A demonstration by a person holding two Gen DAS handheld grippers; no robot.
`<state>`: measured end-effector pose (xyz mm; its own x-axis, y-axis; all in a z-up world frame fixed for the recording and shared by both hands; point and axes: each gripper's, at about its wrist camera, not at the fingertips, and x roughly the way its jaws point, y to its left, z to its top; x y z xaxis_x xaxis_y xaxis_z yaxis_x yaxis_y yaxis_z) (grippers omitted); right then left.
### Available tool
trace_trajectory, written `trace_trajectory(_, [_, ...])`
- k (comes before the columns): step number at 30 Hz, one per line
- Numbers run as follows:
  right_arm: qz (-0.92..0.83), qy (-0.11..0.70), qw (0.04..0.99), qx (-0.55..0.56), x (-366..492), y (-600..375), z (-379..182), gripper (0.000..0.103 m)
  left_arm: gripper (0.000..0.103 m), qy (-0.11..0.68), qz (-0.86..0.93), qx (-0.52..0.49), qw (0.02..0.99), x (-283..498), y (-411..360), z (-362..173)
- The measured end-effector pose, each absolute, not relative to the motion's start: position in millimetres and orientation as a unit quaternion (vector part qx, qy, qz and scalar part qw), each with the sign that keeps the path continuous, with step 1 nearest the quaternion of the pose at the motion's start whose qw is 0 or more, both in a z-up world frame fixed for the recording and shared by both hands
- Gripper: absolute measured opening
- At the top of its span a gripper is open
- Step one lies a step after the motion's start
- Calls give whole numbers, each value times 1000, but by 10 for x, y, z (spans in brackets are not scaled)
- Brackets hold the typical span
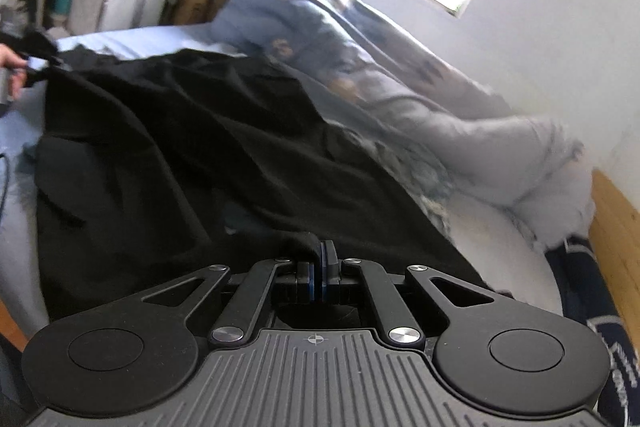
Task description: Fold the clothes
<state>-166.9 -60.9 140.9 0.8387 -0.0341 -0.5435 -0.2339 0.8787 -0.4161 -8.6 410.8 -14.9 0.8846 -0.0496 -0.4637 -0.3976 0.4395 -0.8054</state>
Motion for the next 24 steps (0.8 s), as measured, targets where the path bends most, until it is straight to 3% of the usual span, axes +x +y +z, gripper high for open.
trace_trajectory(9, [14, 296, 933, -204, -2103, -1111, 1679, 4, 13, 154, 67, -564, 809, -439, 4071, 454])
trace_trajectory(24, [-36, 233, 965, -113, -2276, -1871, 2204, 4, 13, 99, 88, -572, 810, -358, 3797, 1182])
